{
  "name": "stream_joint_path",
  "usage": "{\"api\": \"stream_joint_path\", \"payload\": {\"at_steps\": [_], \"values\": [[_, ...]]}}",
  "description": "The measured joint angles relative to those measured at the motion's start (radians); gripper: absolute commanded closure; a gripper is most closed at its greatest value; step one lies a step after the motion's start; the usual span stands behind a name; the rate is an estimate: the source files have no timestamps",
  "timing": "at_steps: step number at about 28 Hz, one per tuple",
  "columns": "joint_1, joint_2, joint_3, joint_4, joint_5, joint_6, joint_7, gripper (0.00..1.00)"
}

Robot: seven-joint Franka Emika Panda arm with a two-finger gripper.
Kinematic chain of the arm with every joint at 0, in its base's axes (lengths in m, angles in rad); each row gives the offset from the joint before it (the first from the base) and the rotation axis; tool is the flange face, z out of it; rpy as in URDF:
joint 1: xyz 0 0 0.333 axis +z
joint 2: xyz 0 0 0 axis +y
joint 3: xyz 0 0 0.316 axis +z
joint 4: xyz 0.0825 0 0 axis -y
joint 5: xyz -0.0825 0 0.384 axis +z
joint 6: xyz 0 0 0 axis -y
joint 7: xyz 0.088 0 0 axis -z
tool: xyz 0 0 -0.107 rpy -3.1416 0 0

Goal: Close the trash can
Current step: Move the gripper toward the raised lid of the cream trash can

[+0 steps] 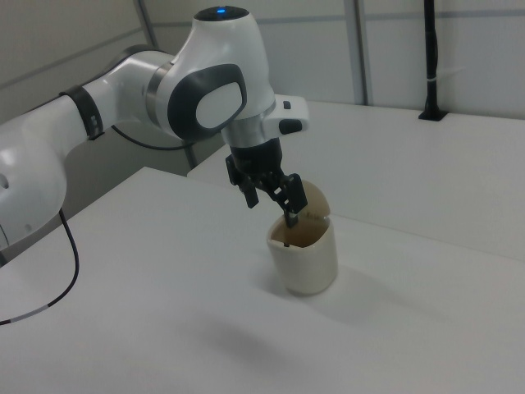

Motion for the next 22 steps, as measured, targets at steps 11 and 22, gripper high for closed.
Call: {"api": "stream_joint_path", "payload": {"at_steps": [11, 22], "values": [[0.006, -0.004, 0.001, 0.0, 0.0, 0.012, 0.0, 0.0], [0.008, 0.003, 0.02, -0.001, 0.0, 0.142, -0.001, 0.0]]}}
